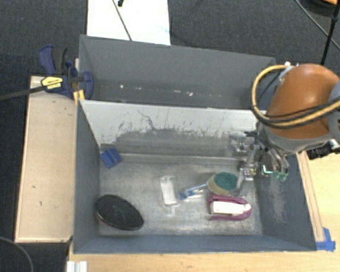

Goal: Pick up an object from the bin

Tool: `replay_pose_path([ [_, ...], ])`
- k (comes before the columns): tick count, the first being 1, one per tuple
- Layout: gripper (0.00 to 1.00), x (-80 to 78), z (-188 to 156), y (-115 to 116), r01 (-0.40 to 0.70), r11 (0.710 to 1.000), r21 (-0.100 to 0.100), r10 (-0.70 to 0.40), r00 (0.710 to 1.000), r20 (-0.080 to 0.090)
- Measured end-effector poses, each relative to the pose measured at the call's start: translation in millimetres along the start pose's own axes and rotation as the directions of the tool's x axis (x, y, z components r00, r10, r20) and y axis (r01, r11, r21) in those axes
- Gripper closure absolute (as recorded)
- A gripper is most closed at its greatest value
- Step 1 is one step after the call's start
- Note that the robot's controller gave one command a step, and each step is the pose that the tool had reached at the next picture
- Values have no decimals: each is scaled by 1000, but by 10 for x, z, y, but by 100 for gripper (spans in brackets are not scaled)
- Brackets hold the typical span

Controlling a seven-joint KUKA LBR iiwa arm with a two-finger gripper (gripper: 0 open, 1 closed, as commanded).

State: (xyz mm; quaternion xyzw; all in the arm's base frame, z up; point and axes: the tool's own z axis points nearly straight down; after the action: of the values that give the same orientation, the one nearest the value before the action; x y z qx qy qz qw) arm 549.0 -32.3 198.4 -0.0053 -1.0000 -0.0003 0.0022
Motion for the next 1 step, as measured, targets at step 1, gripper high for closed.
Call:
replay_pose_path([
  [1,0,-409,1267,17,374,928,4,-374,928,6],
])
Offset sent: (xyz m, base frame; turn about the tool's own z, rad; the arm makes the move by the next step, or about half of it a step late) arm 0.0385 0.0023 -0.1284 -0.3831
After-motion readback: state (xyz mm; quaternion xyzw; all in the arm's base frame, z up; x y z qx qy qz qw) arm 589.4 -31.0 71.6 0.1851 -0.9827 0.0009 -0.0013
